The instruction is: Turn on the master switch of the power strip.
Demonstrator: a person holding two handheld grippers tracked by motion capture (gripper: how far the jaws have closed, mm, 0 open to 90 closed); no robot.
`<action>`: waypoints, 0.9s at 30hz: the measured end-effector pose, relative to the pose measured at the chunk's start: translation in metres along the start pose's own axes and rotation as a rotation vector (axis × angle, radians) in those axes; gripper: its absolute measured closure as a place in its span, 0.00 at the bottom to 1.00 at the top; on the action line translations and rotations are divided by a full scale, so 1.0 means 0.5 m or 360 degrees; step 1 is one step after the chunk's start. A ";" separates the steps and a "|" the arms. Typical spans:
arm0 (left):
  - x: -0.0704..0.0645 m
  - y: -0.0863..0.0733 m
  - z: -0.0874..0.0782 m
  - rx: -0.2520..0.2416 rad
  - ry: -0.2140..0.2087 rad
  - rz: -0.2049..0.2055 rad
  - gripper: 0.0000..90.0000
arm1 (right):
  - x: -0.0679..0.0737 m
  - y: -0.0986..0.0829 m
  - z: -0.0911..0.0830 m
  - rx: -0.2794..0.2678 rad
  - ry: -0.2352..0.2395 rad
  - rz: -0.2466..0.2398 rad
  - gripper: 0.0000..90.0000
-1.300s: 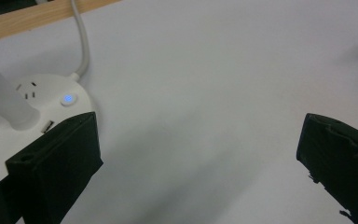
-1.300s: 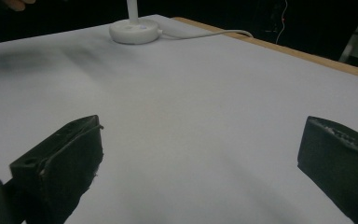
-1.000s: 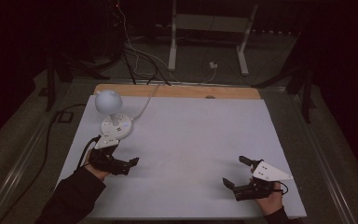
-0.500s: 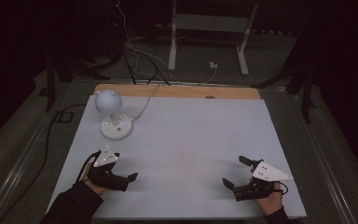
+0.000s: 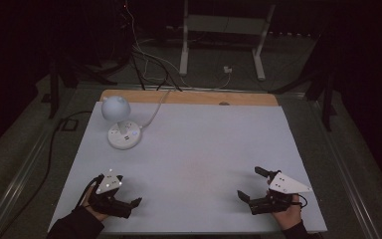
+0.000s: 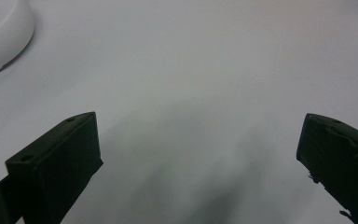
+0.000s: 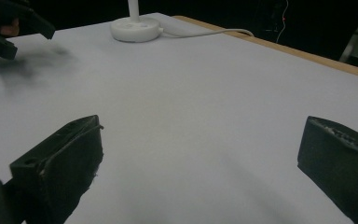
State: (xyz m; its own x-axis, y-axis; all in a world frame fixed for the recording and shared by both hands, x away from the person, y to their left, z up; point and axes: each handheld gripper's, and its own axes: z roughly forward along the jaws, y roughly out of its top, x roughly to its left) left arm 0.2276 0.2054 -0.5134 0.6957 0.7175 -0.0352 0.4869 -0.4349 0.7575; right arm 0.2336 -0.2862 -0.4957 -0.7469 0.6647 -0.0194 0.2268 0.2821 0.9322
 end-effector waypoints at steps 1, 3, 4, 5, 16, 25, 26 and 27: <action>0.000 -0.003 0.000 0.0001 0.0009 0.0003 0.00 | 0.000 0.000 0.000 0.0000 0.0000 0.0000 0.00; 0.001 -0.013 -0.004 -0.0003 0.0016 0.0008 0.00 | 0.000 0.000 0.000 0.0000 0.0001 0.0000 0.00; 0.002 -0.016 -0.006 0.0001 0.0032 0.0016 0.00 | 0.000 0.000 0.000 0.0000 0.0003 -0.0002 0.00; 0.003 -0.020 -0.007 0.0001 0.0041 0.0029 0.00 | 0.000 0.000 0.000 0.0000 0.0002 -0.0003 0.00; 0.011 -0.030 -0.009 -0.0101 0.0056 0.0056 0.00 | 0.002 0.000 0.002 0.0008 0.0017 -0.0015 0.00; 0.014 -0.030 -0.010 -0.0136 0.0036 0.0052 0.00 | 0.002 -0.001 0.004 0.0011 0.0019 -0.0013 0.00; 0.013 -0.030 -0.010 -0.0135 0.0034 0.0057 0.00 | 0.002 -0.001 0.004 0.0012 0.0019 -0.0012 0.00; 0.013 -0.030 -0.010 -0.0136 0.0030 0.0058 0.00 | 0.002 -0.001 0.004 0.0012 0.0020 -0.0013 0.00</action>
State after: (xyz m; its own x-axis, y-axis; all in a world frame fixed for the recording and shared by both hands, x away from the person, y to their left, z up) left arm 0.2221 0.2192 -0.5217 0.7015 0.7126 0.0051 0.4141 -0.4135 0.8109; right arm 0.2342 -0.2844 -0.4968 -0.7566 0.6535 -0.0221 0.2254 0.2925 0.9293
